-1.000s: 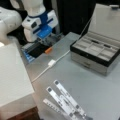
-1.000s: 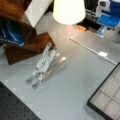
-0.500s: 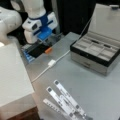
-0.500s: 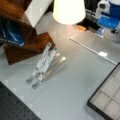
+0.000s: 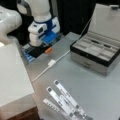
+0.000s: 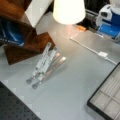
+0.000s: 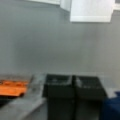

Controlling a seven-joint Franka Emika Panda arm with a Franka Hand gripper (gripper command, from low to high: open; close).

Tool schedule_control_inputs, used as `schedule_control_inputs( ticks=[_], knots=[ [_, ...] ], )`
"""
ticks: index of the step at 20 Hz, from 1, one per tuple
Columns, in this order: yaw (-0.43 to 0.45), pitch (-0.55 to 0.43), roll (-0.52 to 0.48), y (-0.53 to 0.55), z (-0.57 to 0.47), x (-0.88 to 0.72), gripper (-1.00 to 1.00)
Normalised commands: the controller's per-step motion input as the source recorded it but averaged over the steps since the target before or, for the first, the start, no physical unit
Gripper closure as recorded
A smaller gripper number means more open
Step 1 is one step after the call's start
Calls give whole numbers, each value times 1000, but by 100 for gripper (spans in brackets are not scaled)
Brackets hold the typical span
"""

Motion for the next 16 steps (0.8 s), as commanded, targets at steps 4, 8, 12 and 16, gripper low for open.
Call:
schedule_control_inputs(
  ticks=[4,8,12,16],
  knots=[
    [69,-369,57,-158,-529,-416,100],
    [74,-417,80,-242,-576,-469,100],
    [88,-453,78,-288,-594,-505,100],
    [79,-494,99,-313,-626,-575,100]
  ],
)
